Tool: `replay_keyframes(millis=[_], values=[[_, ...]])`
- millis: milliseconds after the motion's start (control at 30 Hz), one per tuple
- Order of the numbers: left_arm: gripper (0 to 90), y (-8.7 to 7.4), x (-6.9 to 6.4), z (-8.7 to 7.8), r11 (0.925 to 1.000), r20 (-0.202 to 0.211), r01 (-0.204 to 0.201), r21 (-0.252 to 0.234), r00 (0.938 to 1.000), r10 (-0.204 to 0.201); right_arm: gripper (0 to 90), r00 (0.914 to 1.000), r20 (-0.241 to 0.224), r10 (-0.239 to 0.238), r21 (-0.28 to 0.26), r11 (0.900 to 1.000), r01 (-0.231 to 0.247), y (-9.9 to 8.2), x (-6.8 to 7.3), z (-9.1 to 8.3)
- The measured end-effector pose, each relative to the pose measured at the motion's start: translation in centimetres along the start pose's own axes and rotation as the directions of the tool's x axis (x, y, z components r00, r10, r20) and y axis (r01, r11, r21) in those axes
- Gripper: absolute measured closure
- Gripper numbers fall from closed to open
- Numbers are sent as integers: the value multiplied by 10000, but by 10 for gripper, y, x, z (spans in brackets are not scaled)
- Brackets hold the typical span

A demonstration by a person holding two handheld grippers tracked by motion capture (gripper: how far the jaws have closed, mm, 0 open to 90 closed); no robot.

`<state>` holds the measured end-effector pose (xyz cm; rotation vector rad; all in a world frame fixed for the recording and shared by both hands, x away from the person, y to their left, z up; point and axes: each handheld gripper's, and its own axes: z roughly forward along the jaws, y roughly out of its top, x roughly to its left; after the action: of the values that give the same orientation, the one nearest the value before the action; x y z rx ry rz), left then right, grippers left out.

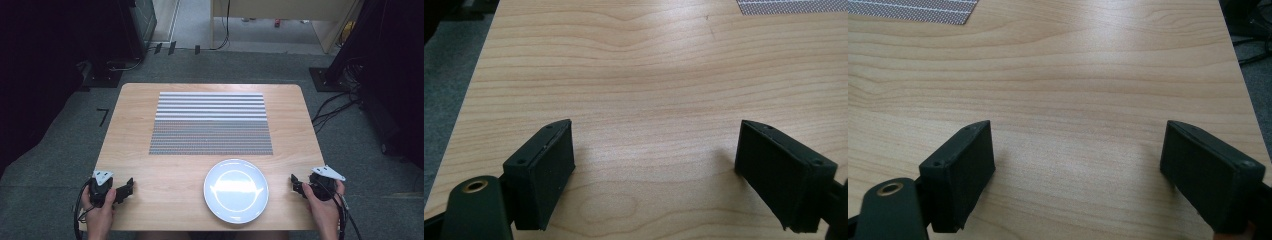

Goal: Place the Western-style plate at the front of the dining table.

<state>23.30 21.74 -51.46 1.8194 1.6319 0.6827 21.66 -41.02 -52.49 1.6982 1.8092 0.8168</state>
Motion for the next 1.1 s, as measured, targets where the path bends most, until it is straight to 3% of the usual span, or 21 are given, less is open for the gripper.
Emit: replay_keyframes(millis=[200, 500, 600, 800, 1100], values=[[159, 2, 3, -2, 9990, 162, 393, -228, 9991, -390, 142, 9993, 323, 205, -155, 9997, -200, 0, 3, -1], [160, 6, -2, -7, 9970, 408, 568, -522, 9977, -547, 144, 9995, -3, 316, -534, 9981, -315, 6, 10, -10], [159, 8, -5, -9, 9950, 667, 731, -678, 9954, -686, 150, 9991, -3, 435, -740, 9963, -434, 8, 12, -14], [159, 9, -12, -10, 9947, 868, 709, -748, 9941, -643, 164, 9973, -42, 728, -1038, 9919, -729, 11, 12, -21], [159, 10, -34, -11, 9958, 1285, 420, -819, 9912, -312, 173, 9981, -179, 583, -1141, 9917, -599, 13, 21, -25]])
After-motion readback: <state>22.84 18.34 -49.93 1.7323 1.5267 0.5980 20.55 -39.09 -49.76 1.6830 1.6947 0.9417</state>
